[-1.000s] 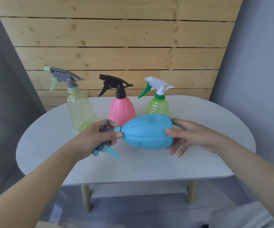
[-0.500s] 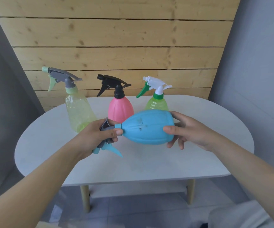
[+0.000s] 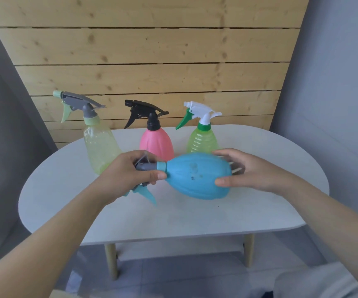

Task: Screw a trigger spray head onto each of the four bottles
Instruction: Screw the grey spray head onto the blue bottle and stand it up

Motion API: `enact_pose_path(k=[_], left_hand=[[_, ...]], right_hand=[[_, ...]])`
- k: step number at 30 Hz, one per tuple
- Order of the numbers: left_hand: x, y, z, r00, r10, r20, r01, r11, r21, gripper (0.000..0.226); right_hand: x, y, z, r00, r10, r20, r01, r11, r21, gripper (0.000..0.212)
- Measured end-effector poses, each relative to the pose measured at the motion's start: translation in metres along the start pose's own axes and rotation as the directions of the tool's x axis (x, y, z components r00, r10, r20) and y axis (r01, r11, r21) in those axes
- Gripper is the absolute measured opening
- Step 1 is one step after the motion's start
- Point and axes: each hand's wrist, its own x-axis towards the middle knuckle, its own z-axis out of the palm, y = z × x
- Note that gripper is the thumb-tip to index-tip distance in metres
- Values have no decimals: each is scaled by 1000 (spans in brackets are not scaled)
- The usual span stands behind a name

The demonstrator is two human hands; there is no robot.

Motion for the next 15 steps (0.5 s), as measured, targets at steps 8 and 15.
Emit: enact_pose_path(k=[8,15], left_hand=[[13,16,35,987,97,127,-88,993,-78,22],[23,21,45,998,53,33,-39,947,-318,36]], right_hand=[[-13,-14,20,992,-115,-43,73,832,-551,84],[-12,10,-28,942,17,-335,-72,986,-151,72]])
